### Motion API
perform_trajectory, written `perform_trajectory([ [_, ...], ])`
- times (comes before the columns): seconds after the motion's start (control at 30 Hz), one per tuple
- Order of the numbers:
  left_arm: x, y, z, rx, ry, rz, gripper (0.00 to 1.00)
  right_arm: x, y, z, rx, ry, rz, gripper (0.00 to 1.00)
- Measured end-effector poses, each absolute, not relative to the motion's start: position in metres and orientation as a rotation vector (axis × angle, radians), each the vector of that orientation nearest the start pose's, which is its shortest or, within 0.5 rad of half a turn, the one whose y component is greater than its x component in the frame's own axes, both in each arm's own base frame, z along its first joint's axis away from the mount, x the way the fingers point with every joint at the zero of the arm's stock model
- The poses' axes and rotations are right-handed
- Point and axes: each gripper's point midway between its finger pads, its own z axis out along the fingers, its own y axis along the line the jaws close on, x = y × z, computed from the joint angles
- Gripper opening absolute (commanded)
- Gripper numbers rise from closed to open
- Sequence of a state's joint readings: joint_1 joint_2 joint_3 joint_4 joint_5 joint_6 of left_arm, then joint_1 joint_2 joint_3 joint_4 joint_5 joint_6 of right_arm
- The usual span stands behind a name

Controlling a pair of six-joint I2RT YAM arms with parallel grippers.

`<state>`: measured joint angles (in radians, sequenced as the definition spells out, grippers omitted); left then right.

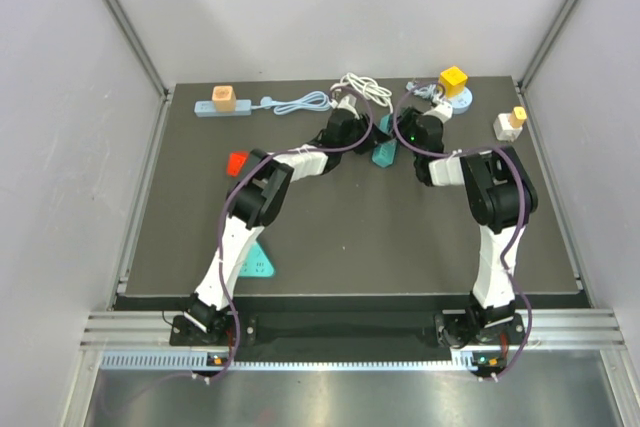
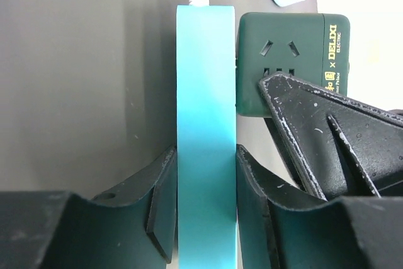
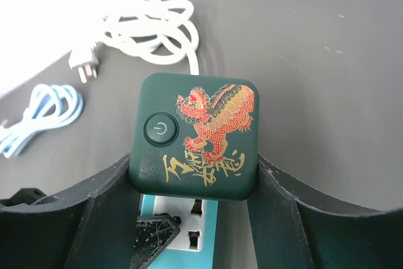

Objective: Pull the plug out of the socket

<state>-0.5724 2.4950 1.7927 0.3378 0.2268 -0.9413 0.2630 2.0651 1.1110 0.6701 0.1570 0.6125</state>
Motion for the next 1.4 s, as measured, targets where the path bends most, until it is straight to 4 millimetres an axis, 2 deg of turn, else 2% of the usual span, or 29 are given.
perform_trajectory([
  [0.47,0.503,-0.445,0.053,-0.161,2.146,-1.152,0.00,0.522,0.114,0.075,0.612,1.633,0.568,0.00],
  [0.7,0.499,-0.449,0.053,-0.150,2.150,-1.155,0.00,0.518,0.109,0.075,0.630,1.635,0.571,0.00],
  [0.83,0.498,-0.449,0.053,-0.151,2.152,-1.158,0.00,0.516,0.109,0.076,0.600,1.662,0.517,0.00],
  [1.03,0.492,-0.451,0.052,-0.145,2.177,-1.183,0.00,0.509,0.115,0.082,0.496,1.686,0.316,0.00],
  [1.17,0.492,-0.452,0.051,-0.146,2.181,-1.186,0.00,0.508,0.114,0.084,0.483,1.686,0.282,0.00],
  [1.23,0.494,-0.450,0.051,-0.158,2.177,-1.176,0.00,0.508,0.109,0.088,0.517,1.669,0.308,0.00],
  [1.4,0.512,-0.436,0.052,-0.231,2.140,-1.117,0.00,0.510,0.089,0.134,0.626,1.524,0.507,0.00],
])
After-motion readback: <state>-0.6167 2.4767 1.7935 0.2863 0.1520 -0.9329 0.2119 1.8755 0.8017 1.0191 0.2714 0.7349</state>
